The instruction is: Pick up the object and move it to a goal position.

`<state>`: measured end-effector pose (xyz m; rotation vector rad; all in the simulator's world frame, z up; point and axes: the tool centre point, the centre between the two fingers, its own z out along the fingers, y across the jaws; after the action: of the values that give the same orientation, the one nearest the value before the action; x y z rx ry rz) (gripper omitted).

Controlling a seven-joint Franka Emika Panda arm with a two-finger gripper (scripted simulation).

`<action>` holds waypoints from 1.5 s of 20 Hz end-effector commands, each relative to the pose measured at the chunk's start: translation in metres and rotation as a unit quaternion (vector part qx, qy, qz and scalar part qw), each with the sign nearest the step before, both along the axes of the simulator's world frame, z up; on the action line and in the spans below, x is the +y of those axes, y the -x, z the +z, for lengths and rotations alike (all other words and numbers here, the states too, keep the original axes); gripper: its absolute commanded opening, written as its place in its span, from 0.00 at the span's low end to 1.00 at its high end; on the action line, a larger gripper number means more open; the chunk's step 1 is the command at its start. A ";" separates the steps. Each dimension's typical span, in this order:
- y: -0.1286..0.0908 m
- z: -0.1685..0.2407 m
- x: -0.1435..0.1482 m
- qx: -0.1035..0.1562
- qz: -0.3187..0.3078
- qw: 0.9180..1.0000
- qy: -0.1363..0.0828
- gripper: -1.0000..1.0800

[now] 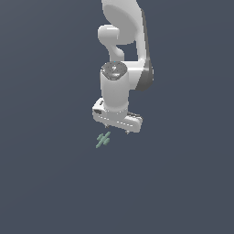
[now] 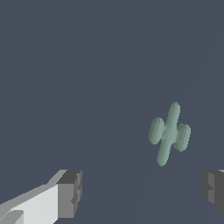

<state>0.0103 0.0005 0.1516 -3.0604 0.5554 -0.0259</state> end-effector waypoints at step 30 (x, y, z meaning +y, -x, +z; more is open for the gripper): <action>0.019 -0.086 -0.074 0.016 -0.399 0.917 0.008 0.96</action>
<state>-0.0084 -0.0726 0.0668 -2.6216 1.7290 0.0012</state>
